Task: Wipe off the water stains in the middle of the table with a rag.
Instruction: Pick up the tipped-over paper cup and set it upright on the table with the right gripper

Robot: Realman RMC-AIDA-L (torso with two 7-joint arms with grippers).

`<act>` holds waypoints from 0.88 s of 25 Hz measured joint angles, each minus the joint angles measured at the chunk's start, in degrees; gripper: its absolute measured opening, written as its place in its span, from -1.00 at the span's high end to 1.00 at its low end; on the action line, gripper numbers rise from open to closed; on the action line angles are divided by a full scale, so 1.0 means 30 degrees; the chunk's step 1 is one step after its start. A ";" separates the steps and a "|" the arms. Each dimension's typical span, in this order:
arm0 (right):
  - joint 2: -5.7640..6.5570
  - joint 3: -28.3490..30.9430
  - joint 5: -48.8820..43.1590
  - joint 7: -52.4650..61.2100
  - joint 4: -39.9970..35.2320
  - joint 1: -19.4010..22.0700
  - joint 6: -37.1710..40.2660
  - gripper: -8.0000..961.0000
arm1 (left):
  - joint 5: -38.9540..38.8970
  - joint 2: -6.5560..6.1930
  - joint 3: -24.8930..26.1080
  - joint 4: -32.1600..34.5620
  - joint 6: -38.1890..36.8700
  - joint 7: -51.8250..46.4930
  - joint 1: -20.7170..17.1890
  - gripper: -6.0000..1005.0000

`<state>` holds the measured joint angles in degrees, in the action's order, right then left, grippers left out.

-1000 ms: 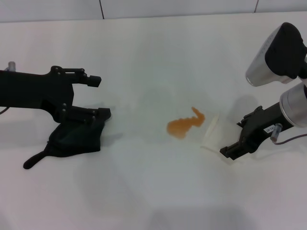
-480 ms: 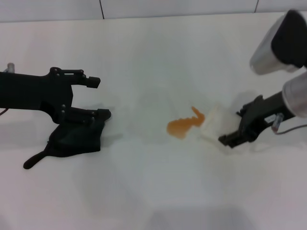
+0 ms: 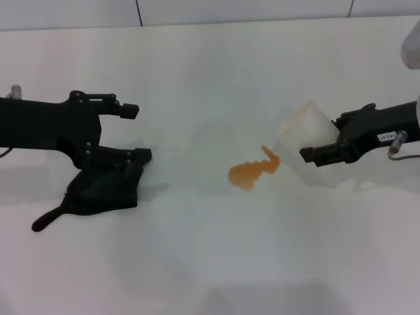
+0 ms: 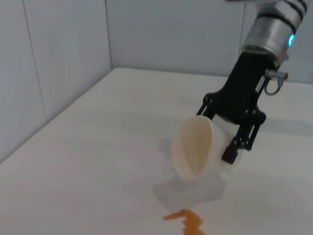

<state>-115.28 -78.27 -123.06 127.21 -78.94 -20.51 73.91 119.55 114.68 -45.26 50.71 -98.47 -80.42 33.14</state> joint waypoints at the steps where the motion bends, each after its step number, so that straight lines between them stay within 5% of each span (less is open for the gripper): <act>1: 0.0007 0.0118 0.0749 -0.0640 0.0514 0.0113 -0.0332 -0.50 | -0.0081 -0.0001 0.0000 0.0001 0.0000 0.0001 -0.0001 -0.66; 22: -0.0012 0.0988 1.4998 -1.7361 1.2659 0.0123 -0.4108 -0.50 | -0.0562 -0.0039 0.0030 0.0006 -0.0105 -0.0087 -0.0005 -0.66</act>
<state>-115.31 -75.30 -78.06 75.12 -40.96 -20.14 61.58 117.86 114.56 -45.17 50.72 -98.78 -80.68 33.12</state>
